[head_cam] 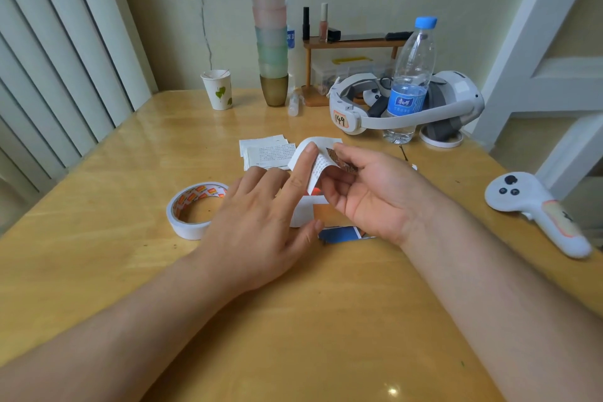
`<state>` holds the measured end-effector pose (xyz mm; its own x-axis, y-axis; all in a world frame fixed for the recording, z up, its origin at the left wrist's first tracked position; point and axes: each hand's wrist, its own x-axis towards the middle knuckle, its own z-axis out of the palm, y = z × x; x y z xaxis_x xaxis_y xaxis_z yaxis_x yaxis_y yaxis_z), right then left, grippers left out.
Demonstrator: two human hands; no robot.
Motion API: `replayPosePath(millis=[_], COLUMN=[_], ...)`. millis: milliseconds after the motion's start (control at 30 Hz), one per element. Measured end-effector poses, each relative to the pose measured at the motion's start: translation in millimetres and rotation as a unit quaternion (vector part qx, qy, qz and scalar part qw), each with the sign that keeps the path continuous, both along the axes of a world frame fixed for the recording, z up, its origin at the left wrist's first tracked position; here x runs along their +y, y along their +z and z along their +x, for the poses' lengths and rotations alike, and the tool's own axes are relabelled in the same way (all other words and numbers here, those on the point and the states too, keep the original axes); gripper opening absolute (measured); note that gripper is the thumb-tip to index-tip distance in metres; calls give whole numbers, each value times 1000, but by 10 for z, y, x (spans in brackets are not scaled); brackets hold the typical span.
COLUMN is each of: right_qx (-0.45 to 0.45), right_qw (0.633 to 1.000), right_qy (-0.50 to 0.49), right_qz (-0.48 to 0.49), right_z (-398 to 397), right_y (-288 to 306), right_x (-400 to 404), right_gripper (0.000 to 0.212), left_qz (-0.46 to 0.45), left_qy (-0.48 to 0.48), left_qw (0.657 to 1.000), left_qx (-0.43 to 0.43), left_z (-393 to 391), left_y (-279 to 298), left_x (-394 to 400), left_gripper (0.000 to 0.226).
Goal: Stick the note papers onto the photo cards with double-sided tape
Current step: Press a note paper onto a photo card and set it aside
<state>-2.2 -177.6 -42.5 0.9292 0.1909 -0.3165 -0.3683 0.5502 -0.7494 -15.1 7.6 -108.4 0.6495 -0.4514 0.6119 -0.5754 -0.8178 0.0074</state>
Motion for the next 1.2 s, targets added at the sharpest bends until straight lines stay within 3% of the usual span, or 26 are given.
replayPosePath(millis=[1200], right_qx=[11], right_qw=[999], right_qy=[18], right_qz=[-45], right_z=[-39], right_y=[-72], right_x=[76], right_gripper=[15], left_qz=[-87], left_qy=[-41], left_qw=[994], left_qx=[45], left_z=[-5], left_y=[-59], left_x=[-38], left_gripper=[99])
